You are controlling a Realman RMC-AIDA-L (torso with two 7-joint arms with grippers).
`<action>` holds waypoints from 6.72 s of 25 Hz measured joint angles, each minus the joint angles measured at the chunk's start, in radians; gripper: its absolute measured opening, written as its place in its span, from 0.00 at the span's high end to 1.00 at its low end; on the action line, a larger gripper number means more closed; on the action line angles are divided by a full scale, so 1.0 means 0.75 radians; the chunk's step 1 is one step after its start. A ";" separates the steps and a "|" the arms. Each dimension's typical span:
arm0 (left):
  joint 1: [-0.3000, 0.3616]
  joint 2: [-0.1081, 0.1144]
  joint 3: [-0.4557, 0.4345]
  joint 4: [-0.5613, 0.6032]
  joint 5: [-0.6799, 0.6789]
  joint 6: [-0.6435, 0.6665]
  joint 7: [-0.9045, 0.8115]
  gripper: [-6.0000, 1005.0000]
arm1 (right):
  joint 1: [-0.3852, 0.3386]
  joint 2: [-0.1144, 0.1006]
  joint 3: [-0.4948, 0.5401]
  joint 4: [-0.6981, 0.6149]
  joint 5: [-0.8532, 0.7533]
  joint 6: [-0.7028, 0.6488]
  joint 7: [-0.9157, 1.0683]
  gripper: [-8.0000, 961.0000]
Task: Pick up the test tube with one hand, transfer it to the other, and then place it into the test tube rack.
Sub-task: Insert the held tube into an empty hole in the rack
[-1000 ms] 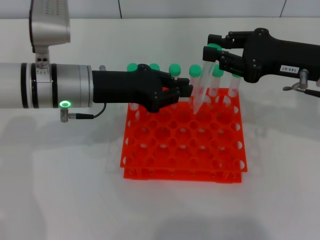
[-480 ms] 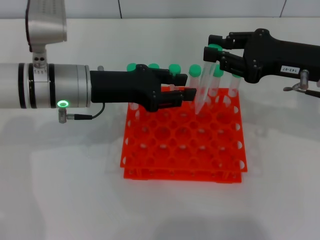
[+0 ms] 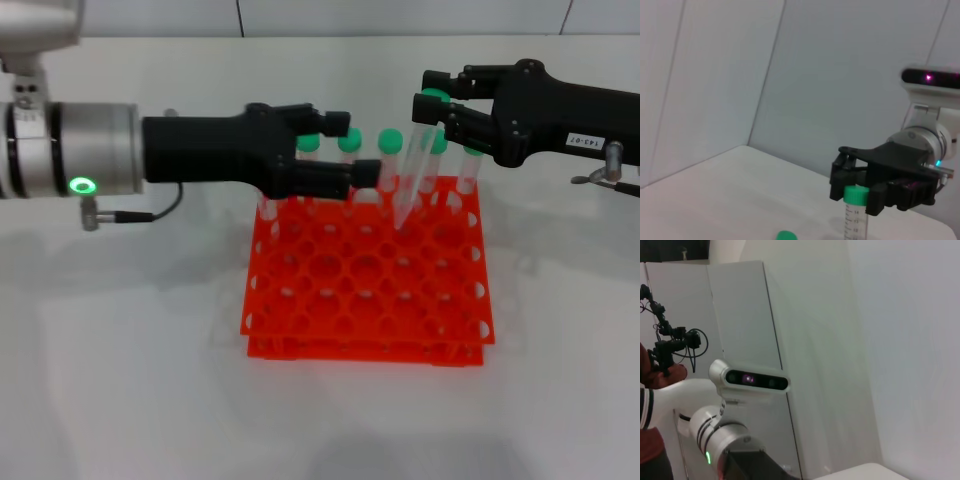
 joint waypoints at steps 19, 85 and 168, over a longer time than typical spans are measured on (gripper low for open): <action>0.346 0.086 -0.017 0.611 0.031 0.145 -0.502 0.11 | -0.014 0.008 -0.005 0.001 0.021 0.010 -0.005 0.71; 0.295 0.103 -0.232 0.546 0.673 0.278 -0.033 0.11 | 0.028 0.016 -0.788 0.042 0.757 0.572 -0.336 0.71; 0.297 0.080 -0.232 0.510 0.665 0.225 -0.009 0.12 | 0.111 0.017 -1.023 0.175 1.007 0.724 -0.479 0.71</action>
